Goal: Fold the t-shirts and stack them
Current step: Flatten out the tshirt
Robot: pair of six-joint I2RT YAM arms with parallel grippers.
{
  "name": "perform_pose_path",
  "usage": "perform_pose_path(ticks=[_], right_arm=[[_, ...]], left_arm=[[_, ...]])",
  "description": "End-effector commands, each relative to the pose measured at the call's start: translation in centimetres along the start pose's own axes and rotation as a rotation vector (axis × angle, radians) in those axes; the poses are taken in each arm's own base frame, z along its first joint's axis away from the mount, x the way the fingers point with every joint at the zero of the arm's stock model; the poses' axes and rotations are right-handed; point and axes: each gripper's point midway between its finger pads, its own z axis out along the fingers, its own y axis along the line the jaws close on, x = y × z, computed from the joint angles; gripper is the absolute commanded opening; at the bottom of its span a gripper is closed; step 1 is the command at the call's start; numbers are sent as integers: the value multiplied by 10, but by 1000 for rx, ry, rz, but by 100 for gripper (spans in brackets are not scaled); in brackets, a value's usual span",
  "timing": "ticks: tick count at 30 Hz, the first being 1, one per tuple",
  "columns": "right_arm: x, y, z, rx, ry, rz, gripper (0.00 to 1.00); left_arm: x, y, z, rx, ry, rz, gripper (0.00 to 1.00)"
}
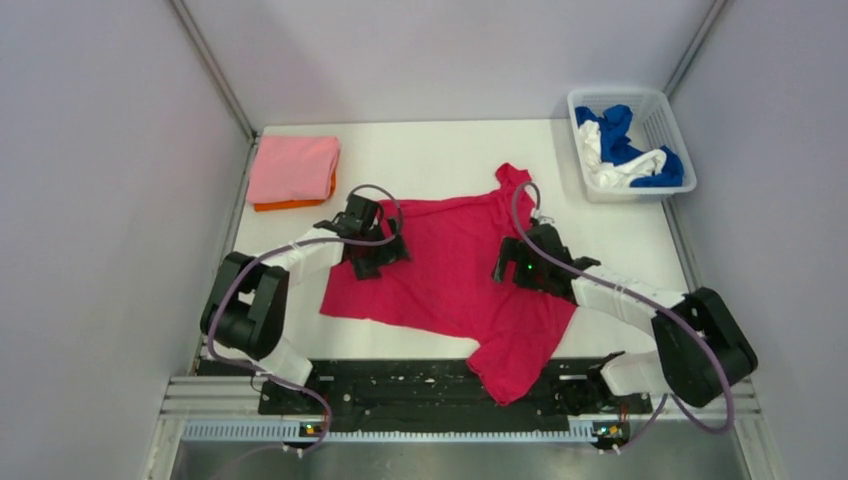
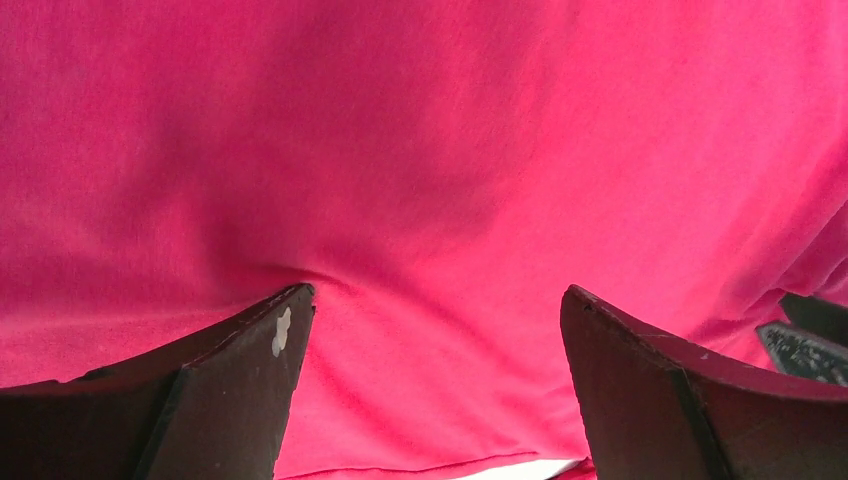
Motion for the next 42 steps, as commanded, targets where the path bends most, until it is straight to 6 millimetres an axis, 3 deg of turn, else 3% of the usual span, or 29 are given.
perform_pose_path(ticks=[1,4,10,14,18,22,25,27,31,34,36,42], right_arm=[[-23,-24,33,131,-29,76,99],[-40,-29,58,144,-14,103,99],[-107,-37,91,166,-52,117,99],[-148,-48,107,176,-84,123,99],[-185,-45,103,171,-132,89,99],[-208,-27,63,117,-204,48,99],[-214,-20,8,89,-309,54,99],[-211,-27,-26,112,-390,84,99],[-187,-50,-80,154,-535,236,99],[-167,-56,-99,105,-622,326,99],[-156,-57,-105,82,-632,326,99],[-134,-57,-105,65,-570,312,99]], left_arm=[[-19,0,18,-34,-34,-3,99],[-34,3,28,-65,-44,-21,99],[-75,-1,49,-73,-51,-54,99],[-99,-19,55,-24,-66,-41,99],[-121,-40,43,12,-99,-6,99],[-129,-50,2,44,-177,17,99],[-117,-36,-33,21,-249,13,99],[-106,-16,-55,-25,-302,-7,99],[-70,52,-82,-245,-357,-106,98],[-54,88,-92,-341,-386,-171,97],[-48,101,-91,-359,-372,-208,97],[-55,106,-76,-372,-355,-247,83]])
